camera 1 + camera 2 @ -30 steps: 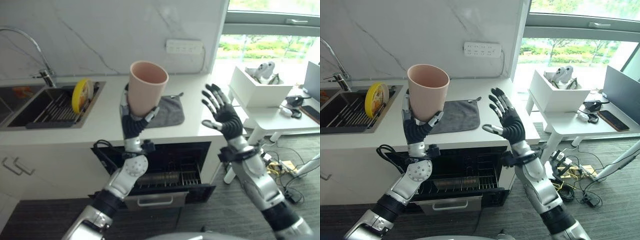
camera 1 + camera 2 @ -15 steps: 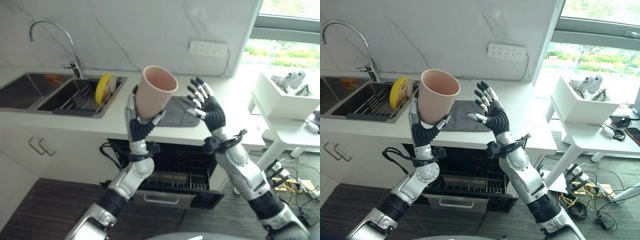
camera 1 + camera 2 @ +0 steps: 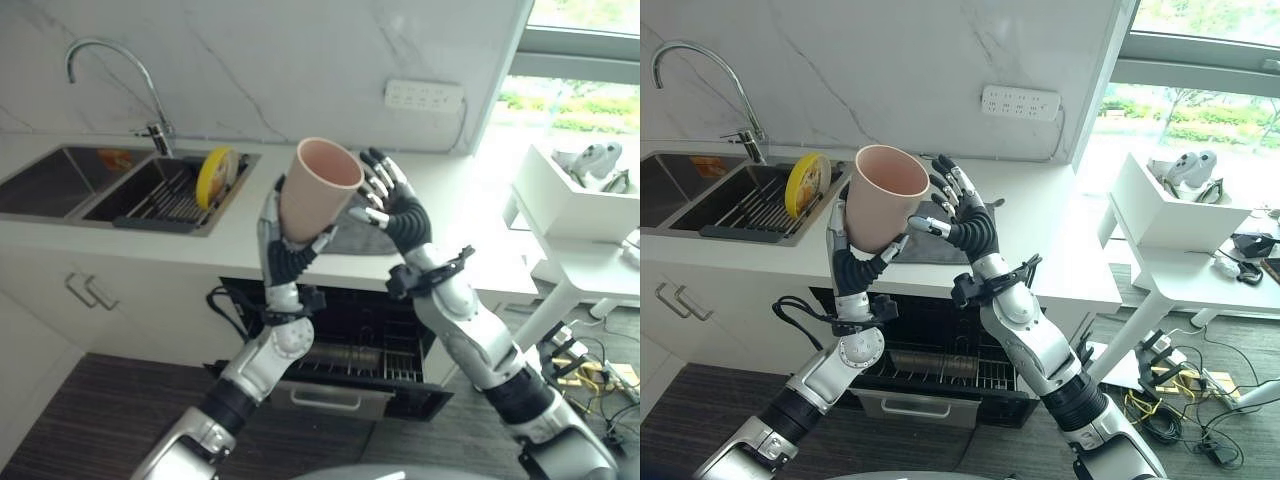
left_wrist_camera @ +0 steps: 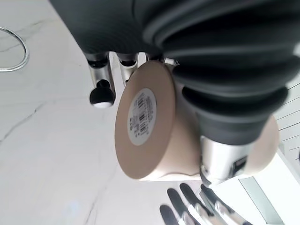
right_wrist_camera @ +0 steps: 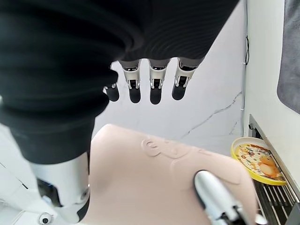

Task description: Place the dishes in the dishwasher.

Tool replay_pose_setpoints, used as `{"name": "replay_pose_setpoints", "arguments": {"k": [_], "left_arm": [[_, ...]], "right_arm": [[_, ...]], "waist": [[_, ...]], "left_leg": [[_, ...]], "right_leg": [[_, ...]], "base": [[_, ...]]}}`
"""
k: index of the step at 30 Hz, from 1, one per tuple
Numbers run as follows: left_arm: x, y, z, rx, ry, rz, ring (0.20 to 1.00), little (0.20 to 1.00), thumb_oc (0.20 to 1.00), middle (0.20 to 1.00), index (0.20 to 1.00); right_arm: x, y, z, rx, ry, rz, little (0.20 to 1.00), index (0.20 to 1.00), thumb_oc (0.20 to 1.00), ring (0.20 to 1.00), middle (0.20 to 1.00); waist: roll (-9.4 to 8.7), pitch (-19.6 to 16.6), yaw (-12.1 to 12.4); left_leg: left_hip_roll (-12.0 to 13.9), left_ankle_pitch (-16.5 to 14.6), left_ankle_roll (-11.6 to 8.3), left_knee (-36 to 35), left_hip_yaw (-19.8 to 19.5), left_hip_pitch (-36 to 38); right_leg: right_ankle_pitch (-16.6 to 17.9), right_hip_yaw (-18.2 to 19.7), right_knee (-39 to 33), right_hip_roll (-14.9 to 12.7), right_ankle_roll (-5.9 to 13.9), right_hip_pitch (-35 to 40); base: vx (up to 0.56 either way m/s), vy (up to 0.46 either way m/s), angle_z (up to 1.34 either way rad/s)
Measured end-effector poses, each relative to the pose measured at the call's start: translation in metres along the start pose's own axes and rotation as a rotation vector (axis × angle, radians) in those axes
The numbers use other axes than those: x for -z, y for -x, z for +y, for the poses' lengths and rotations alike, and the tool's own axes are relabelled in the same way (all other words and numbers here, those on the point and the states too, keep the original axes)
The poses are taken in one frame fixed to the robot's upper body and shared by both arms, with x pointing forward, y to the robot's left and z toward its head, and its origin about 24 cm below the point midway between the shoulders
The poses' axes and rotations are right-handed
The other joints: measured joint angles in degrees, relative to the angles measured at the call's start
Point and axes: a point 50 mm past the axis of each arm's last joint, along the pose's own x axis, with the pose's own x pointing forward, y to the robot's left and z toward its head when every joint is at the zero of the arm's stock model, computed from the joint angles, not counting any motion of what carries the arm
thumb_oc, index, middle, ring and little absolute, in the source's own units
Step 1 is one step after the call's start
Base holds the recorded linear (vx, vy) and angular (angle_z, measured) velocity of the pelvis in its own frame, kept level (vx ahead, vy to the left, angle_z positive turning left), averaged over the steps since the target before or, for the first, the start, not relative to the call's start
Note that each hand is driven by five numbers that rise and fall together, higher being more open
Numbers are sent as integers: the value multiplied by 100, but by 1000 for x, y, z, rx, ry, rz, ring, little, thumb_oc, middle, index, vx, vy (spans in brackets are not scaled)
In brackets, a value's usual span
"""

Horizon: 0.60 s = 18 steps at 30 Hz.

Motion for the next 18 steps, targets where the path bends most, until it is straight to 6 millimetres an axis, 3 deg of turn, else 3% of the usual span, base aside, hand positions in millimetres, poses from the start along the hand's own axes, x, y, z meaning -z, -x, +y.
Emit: {"name": "replay_pose_setpoints", "arguments": {"k": [18], "left_arm": [[-7,3,-11,21,34,-8,200,200,200,200,200]], "right_arm": [[-3,-12,19,-8,-60,12,1000,1000,1000,1000,1000]], "waist": [[73,57,107]], "left_leg": [[-39,20,3,-110,-38,8]], "right_leg": [[-7,-64,-76,-4,14,31]], "base": [[3,1,1]]}}
